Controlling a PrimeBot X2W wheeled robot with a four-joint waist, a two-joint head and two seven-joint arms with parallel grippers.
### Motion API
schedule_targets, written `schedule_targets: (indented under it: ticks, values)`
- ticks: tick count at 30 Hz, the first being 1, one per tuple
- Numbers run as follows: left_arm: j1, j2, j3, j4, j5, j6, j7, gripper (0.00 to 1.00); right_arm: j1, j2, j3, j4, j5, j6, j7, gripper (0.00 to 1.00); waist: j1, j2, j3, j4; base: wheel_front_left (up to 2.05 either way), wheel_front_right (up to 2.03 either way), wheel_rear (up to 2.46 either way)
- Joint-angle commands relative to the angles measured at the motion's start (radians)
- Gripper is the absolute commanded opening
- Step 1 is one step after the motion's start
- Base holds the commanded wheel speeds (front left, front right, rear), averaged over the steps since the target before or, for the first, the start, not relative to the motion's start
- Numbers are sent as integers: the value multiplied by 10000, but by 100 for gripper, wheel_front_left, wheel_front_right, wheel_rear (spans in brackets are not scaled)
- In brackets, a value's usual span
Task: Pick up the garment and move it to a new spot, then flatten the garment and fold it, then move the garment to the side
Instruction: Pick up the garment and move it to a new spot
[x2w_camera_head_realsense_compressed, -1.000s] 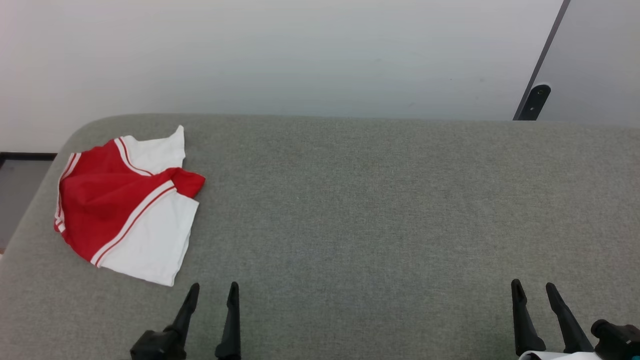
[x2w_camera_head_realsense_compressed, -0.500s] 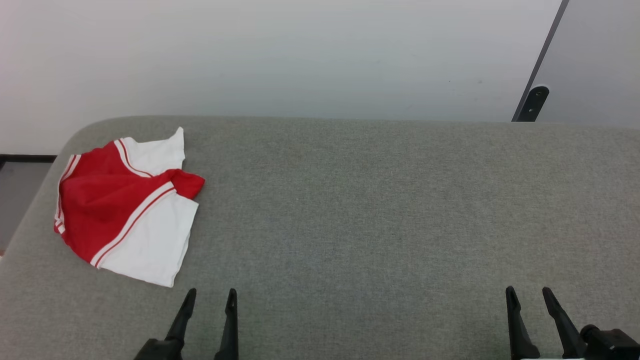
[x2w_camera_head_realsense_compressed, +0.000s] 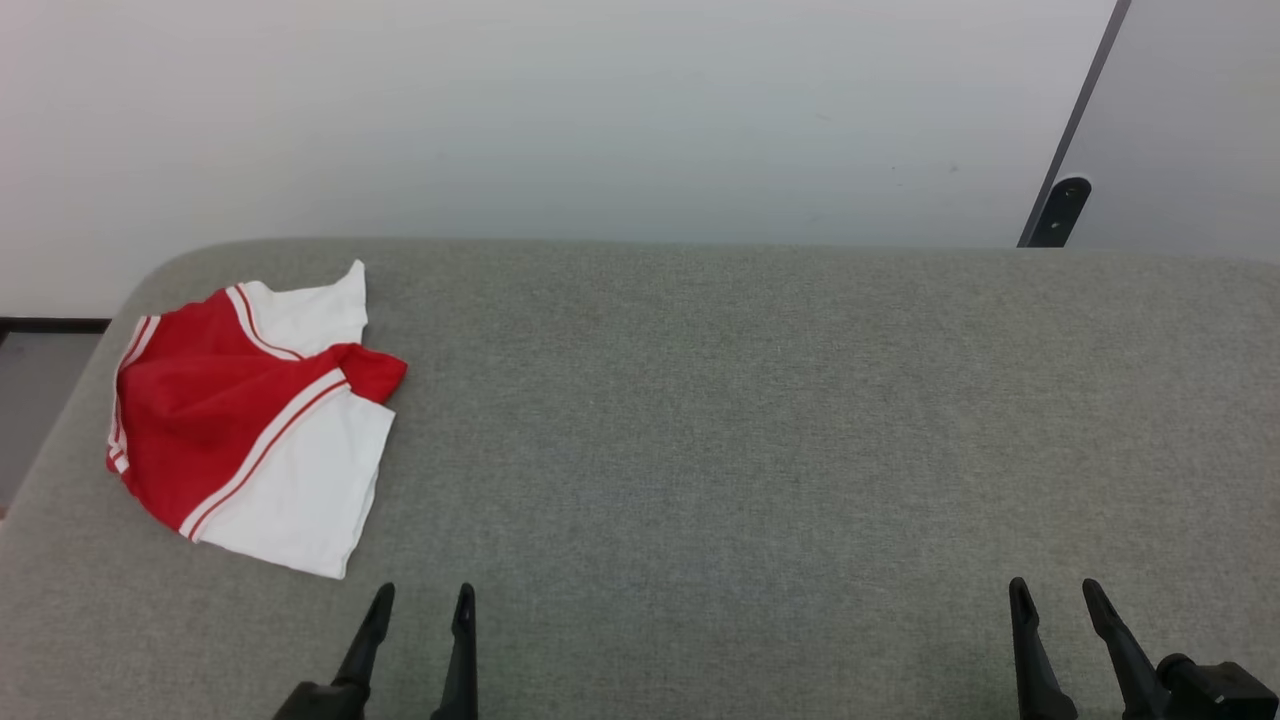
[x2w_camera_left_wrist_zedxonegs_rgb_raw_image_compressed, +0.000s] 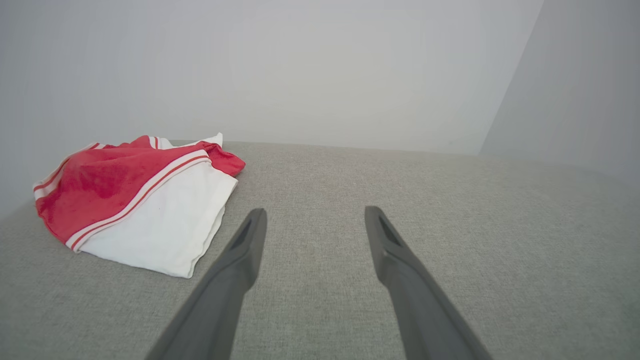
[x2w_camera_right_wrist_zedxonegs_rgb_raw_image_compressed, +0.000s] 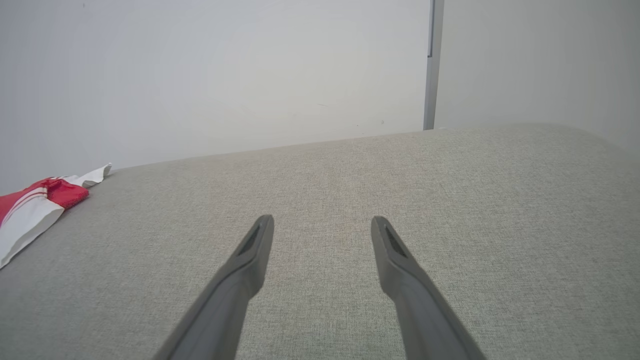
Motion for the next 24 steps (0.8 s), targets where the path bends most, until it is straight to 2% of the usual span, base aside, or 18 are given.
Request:
schedule_targets:
  ticks: [1,6,12,24]
  values:
    - [99,-13,0,23,-46,31,-10,100,18,28,11,2,42,4,-32,100,0,-1,-13,14,0,0,0]
    - [10,-10,-78,58,-108,61,-10,100,63,34,15,-5,85,4,-67,100,0,-1,-16,244,0,0,0]
    - [-57,-9,-22,77,-217,184,-10,100,44,10,192,-30,30,4,-28,100,0,-1,25,997,0,0,0]
    - [118,-6,-211,18,-447,568,-10,100,-40,-270,713,-212,13,4,203,100,0,-1,48,3788,0,0,0]
